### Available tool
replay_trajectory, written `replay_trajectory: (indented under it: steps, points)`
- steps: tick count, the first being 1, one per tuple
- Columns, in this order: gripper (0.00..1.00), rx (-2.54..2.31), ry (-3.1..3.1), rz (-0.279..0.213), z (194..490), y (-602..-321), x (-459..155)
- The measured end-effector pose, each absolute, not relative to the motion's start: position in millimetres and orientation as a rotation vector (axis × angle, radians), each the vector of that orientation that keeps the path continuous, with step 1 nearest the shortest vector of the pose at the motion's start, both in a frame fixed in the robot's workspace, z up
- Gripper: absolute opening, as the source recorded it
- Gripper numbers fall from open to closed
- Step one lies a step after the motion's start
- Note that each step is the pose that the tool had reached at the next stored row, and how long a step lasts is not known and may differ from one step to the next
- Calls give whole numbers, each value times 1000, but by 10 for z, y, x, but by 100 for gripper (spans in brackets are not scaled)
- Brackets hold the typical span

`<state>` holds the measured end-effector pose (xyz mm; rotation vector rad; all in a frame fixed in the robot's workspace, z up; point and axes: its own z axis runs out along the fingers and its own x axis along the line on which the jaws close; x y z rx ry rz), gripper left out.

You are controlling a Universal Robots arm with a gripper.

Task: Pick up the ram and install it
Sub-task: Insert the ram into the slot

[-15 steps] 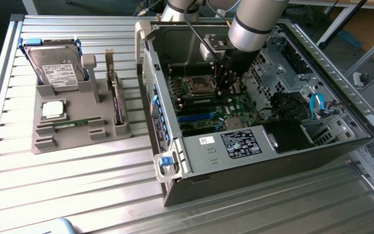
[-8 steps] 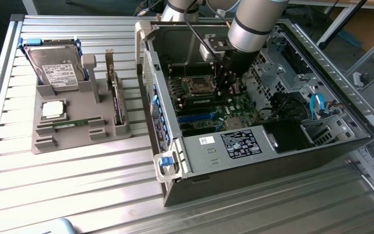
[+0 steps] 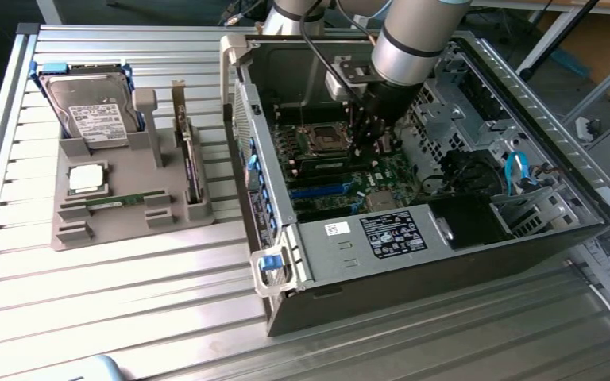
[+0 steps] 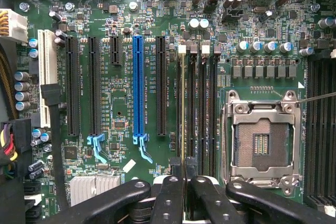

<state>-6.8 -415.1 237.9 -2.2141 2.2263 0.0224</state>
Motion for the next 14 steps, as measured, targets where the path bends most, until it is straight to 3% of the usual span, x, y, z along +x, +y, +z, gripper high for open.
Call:
replay_trajectory:
  steps: [14]
  points:
    - [12,-2214,2226,22,2353,-4151,-68]
